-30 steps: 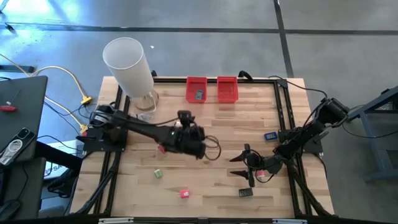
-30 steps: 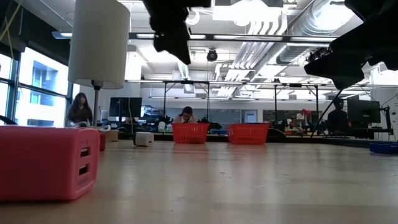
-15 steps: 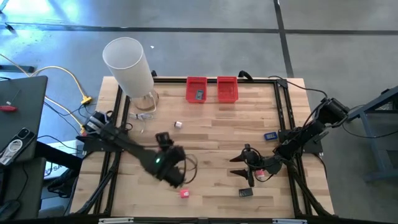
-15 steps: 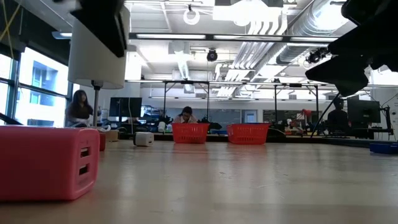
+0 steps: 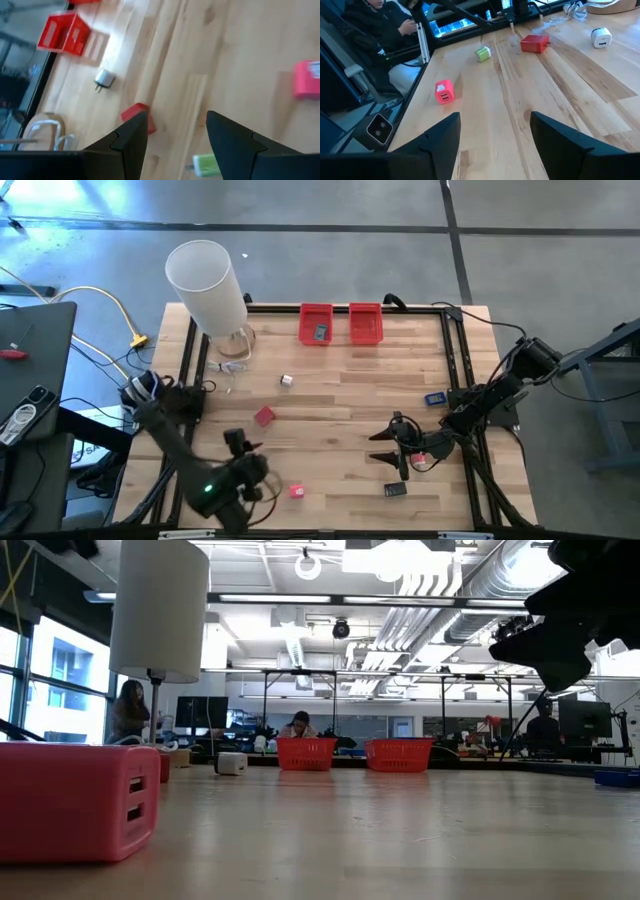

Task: Pick & Place Office items
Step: Put the green charger adapter into the right red bin

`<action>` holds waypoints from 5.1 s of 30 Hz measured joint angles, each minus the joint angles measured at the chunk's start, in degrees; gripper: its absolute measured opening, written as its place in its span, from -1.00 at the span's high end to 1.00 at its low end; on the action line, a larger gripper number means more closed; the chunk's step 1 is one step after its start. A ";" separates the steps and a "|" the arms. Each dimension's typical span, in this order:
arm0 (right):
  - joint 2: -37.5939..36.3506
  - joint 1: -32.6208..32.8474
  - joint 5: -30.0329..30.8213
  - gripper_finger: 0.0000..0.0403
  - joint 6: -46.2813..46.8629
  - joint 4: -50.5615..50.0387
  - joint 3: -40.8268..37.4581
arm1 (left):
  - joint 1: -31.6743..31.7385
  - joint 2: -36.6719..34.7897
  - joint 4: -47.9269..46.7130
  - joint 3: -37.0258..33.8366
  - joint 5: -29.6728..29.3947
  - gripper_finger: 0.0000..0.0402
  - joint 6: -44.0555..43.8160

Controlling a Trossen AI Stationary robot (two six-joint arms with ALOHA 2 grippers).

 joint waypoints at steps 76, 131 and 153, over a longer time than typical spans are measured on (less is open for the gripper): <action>0.02 1.03 0.00 -0.14 2.81 -1.84 0.00 | -10.91 -0.13 46.47 -24.48 0.50 -0.15 -12.41; 0.04 0.92 1.29 -0.14 2.80 -3.80 0.00 | -16.18 -0.12 43.80 -42.52 -10.51 -0.71 -32.83; 0.04 0.90 1.49 -0.14 2.80 -3.84 0.01 | -16.80 9.77 51.85 -46.49 -19.65 -0.71 -36.66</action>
